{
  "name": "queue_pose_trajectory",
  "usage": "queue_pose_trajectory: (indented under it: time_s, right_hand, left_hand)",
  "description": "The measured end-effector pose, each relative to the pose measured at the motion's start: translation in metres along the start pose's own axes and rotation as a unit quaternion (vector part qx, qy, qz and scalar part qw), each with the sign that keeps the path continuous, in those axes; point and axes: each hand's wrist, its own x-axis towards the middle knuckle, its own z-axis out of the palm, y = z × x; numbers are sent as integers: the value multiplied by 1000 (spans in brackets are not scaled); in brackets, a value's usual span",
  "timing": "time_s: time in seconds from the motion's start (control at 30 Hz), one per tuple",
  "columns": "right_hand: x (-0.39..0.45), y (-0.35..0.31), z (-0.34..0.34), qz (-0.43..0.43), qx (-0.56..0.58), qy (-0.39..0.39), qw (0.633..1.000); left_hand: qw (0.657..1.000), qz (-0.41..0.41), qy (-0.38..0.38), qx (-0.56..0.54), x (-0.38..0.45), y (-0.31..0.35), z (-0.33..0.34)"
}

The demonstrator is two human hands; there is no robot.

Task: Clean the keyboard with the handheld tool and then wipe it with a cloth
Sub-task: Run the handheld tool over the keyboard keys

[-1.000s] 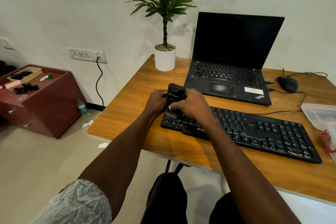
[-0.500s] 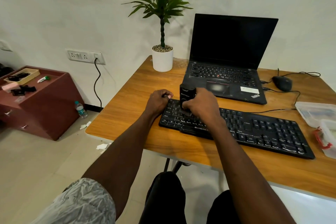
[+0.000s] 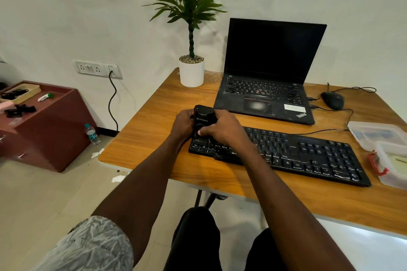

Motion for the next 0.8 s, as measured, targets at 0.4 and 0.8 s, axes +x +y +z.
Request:
queue_pose_trajectory:
  time_s: [0.4, 0.8]
  right_hand:
    - [3, -4, -5, 16, -16, -20, 1000]
    - [1, 2, -20, 43, -32, -23, 998]
  left_hand:
    - [1000, -9, -4, -17, 2, -2, -1]
    - [999, -23, 0, -35, 3, -3, 3]
